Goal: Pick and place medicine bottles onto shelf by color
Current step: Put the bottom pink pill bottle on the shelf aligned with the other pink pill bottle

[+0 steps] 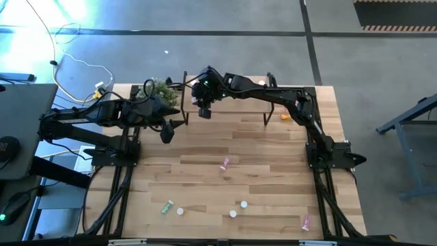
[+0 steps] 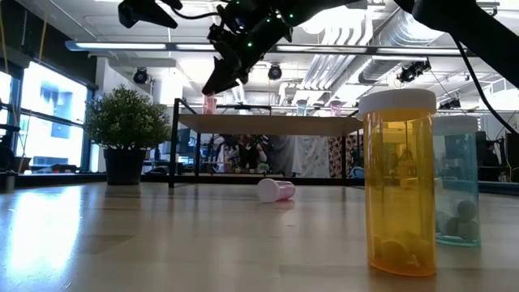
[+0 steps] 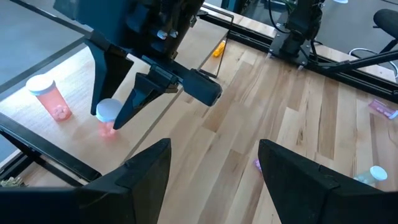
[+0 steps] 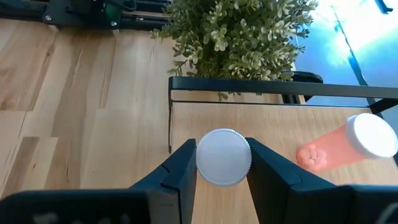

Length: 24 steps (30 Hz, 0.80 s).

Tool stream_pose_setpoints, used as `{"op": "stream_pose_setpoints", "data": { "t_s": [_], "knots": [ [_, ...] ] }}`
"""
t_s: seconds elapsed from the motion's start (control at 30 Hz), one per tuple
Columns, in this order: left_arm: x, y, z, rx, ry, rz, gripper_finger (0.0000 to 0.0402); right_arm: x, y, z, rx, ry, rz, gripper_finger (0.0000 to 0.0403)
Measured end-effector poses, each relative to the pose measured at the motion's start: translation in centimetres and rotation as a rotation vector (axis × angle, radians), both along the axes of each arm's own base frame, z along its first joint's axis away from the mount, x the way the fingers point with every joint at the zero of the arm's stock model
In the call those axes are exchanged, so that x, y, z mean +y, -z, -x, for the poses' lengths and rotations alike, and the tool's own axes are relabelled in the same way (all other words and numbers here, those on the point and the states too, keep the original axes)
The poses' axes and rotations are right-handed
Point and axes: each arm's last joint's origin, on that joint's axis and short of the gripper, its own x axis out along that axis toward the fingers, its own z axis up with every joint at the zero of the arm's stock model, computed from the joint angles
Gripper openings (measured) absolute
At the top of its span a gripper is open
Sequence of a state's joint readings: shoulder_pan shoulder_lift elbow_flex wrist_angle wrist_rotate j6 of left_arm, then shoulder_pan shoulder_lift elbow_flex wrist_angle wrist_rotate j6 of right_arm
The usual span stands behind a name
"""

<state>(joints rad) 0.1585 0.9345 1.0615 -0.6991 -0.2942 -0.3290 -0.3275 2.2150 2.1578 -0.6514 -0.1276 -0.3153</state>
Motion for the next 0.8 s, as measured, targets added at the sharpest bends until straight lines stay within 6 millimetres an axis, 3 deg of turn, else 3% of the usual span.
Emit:
{"op": "stream_pose_setpoints", "data": {
  "t_s": [0.8],
  "knots": [
    [-0.04, 0.00, -0.01, -0.001, 0.007, 0.004, 0.0231, 0.24, 0.63, -0.60, -0.014, -0.027, -0.013, 0.0106]
  ]
}}
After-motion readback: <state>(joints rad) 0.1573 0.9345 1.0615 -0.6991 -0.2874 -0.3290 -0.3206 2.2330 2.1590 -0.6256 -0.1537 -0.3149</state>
